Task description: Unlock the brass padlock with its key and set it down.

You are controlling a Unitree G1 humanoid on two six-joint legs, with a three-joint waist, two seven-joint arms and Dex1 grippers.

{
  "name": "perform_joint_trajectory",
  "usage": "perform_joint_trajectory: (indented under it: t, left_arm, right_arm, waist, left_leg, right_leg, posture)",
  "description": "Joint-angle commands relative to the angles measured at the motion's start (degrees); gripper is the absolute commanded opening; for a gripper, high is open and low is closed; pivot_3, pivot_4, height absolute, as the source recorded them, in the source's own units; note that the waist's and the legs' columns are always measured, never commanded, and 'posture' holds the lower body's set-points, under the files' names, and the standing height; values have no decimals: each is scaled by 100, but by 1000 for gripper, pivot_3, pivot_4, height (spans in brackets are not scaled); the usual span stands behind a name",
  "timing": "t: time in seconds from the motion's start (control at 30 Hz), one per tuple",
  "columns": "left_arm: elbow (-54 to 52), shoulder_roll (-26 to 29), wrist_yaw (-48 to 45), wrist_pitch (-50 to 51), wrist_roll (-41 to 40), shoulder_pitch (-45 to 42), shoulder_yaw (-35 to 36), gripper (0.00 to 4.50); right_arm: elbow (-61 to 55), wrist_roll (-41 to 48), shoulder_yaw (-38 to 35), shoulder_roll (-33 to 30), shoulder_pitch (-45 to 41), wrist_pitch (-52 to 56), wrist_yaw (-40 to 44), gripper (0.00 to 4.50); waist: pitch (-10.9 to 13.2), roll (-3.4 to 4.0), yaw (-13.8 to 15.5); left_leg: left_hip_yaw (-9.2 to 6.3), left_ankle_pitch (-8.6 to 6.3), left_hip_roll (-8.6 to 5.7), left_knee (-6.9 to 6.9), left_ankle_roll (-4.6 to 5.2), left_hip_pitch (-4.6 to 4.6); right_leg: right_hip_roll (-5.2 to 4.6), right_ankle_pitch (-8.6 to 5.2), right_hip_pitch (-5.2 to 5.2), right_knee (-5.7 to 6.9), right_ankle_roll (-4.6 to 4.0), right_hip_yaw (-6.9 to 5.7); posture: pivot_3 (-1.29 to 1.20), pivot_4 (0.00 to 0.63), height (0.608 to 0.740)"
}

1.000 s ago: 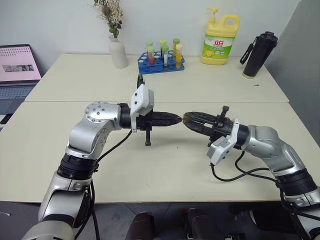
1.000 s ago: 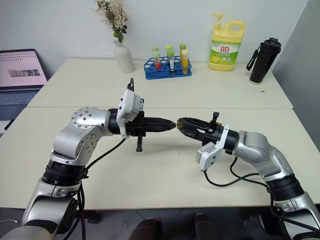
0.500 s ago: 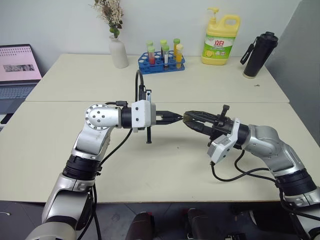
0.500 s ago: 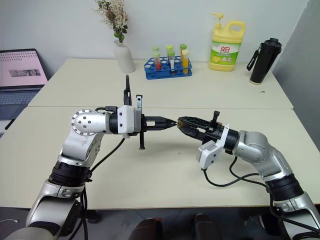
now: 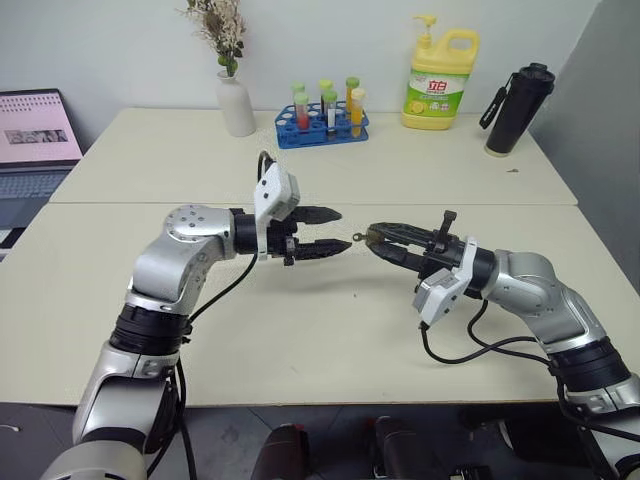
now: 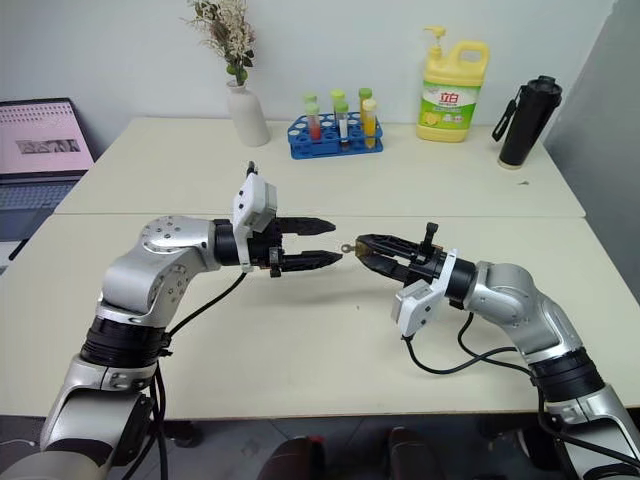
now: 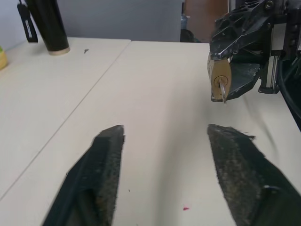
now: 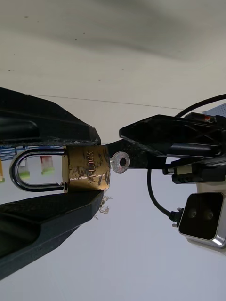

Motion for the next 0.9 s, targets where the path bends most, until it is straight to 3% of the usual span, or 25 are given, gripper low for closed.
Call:
perform_joint_trajectory:
  t: [0.03, 0.3, 0.9]
  left_arm:
    - [-485, 72, 21, 770, -676, -72, 326, 3040]
    - [-811, -4, 529, 1420, -1020, -59, 411, 3040]
    - [-838, -223, 692, 1299, -939, -54, 127, 3040]
  right_arm:
    - [-173, 137, -38, 28, -48, -63, 2, 939]
    - [-145, 126, 26, 108, -100, -22, 52, 939]
    - [-122, 85, 36, 196, -162, -66, 87, 939]
  waist:
    - [0, 0, 4]
    - [0, 0, 5]
    - [0, 0, 7]
  left_leg:
    - [0, 0, 0, 0, 0, 0]
    - [-3, 0, 1, 1, -1, 2]
    - [-2, 1, 0, 2, -2, 2]
  right_leg:
    - [-1, 0, 0, 0, 0, 0]
    - [-1, 0, 1, 3, 0, 1]
    - [-2, 0, 0, 3, -1, 2]
  posture:
    - [0, 150, 740]
    - [0, 150, 740]
    - [0, 150, 740]
